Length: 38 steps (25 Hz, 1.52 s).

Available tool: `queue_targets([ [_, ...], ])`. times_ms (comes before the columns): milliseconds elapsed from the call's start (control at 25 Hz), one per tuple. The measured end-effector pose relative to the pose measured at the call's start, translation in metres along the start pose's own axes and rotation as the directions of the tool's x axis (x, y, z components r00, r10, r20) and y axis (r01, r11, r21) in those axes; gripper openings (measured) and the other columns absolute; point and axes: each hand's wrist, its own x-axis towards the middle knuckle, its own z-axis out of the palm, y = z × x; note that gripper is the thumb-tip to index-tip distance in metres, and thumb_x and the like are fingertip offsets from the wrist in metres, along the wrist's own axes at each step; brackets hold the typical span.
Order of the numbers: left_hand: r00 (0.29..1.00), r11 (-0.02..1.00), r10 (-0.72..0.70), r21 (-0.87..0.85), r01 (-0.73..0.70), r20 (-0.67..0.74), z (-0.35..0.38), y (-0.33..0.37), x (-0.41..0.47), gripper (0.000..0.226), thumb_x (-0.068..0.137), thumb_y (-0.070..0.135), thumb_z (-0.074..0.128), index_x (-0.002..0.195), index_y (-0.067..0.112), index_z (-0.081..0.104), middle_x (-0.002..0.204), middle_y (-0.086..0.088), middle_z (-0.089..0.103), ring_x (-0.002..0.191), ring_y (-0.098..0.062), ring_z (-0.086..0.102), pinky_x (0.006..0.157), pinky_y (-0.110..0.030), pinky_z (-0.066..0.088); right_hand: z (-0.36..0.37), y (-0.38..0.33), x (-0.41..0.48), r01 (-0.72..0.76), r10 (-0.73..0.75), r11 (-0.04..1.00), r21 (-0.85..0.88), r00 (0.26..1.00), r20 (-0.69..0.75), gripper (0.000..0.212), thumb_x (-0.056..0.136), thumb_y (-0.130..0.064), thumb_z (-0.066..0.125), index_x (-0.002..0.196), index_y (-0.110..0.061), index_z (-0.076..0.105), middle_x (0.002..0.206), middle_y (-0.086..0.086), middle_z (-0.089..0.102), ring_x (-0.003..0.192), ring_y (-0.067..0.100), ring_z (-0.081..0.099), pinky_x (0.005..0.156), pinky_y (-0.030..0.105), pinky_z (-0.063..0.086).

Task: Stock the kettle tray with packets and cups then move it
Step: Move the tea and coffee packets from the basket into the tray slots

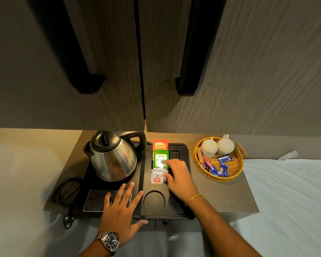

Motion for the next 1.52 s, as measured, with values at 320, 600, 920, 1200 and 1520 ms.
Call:
queue_targets([
  [320,1.0,1.0,-0.016,0.002,0.016,-0.022,0.001,-0.014,-0.011,0.099,0.073,0.096,0.04,0.152,0.036,0.043,0.165,-0.009,0.034,0.147,-0.036,0.04,0.101,-0.072,0.039,-0.114,0.115,-0.003,-0.56,0.522,0.816,-0.144,0.82,-0.233,0.014,0.09,-0.018,0.071,0.101,-0.011,0.073,0.106,0.017,0.076,0.098,0.038,0.069,0.075,0.034,0.048],
  [600,0.999,1.0,-0.011,0.012,0.011,-0.043,0.003,-0.012,-0.009,0.1,0.073,0.095,0.041,0.152,0.036,0.041,0.166,-0.009,0.031,0.148,-0.035,0.037,0.102,-0.072,0.037,-0.115,0.132,0.001,-0.508,0.526,0.83,-0.229,0.85,0.022,0.041,0.085,-0.03,0.08,0.12,-0.013,0.067,0.118,0.01,0.072,0.107,0.03,0.068,0.089,0.041,0.057],
  [920,0.999,1.0,-0.014,0.022,0.015,-0.047,0.002,-0.011,-0.009,0.098,0.073,0.094,0.042,0.151,0.035,0.043,0.165,-0.01,0.034,0.147,-0.036,0.039,0.103,-0.071,0.037,-0.114,0.138,0.008,-0.507,0.522,0.849,-0.152,0.848,0.091,0.045,0.084,-0.025,0.082,0.126,-0.016,0.068,0.103,0.007,0.07,0.103,0.027,0.067,0.094,0.044,0.057],
  [1200,0.999,1.0,-0.01,0.011,0.011,-0.053,0.004,-0.012,-0.009,0.098,0.074,0.093,0.043,0.153,0.035,0.041,0.166,-0.009,0.031,0.148,-0.035,0.037,0.103,-0.071,0.036,-0.121,0.136,0.014,-0.455,0.478,0.878,-0.149,0.849,0.224,0.043,0.078,-0.021,0.088,0.116,-0.018,0.068,0.097,0.001,0.072,0.1,0.023,0.069,0.094,0.04,0.059],
  [1520,0.999,1.0,-0.018,0.0,0.018,-0.038,0.005,-0.012,-0.009,0.097,0.075,0.093,0.042,0.154,0.036,0.038,0.168,-0.007,0.027,0.15,-0.034,0.033,0.105,-0.07,0.033,-0.138,0.111,-0.001,-0.436,0.435,0.9,0.0,0.898,-0.069,0.035,0.09,-0.021,0.077,0.117,-0.035,0.06,0.111,-0.004,0.069,0.11,0.025,0.067,0.093,0.051,0.058],
])
